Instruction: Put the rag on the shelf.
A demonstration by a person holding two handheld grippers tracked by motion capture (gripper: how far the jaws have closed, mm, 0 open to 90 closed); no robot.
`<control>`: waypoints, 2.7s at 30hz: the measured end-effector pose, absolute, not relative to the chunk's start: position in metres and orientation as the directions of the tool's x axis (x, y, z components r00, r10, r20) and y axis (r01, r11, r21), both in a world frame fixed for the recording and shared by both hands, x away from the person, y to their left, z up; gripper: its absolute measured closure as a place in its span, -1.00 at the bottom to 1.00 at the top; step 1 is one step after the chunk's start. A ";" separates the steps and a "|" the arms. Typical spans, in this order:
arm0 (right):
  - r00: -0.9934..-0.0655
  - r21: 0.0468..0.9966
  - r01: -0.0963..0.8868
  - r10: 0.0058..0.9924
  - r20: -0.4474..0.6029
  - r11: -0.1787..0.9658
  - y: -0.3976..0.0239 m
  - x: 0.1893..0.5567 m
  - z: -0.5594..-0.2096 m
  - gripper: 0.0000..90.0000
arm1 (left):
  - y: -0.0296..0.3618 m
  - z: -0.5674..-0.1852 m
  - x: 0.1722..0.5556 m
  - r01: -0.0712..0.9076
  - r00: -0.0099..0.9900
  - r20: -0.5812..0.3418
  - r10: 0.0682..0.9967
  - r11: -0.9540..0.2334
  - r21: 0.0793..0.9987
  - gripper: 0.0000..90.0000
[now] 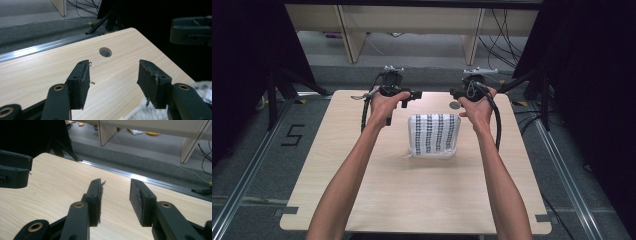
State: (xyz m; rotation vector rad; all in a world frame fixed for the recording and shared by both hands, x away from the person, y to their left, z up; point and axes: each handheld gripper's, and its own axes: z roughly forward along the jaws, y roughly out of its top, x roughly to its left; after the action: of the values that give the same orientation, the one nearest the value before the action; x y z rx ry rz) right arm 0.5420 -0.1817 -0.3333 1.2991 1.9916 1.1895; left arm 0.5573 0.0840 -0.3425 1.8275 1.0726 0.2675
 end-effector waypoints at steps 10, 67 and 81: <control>-0.447 0.857 0.484 0.892 0.066 0.179 -0.189 0.538 -0.332 0.28 | 0.089 -0.342 0.549 0.552 0.608 -0.245 0.755 -0.181 0.814 -0.09; -0.553 0.860 0.486 0.817 0.165 0.155 -0.206 0.491 -0.323 -0.28 | 0.122 -0.338 0.481 0.516 0.641 -0.243 0.728 -0.174 0.839 -0.48; -0.570 0.871 0.465 0.807 0.155 0.161 -0.202 0.476 -0.319 -0.30 | 0.124 -0.341 0.462 0.486 0.666 -0.222 0.712 -0.188 0.853 -0.48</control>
State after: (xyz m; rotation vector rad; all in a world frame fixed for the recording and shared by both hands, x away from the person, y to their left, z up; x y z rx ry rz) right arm 0.4756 -0.2022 -0.3190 1.2142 2.0988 1.3743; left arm 0.4622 0.1242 -0.3414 1.8429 0.9491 0.2722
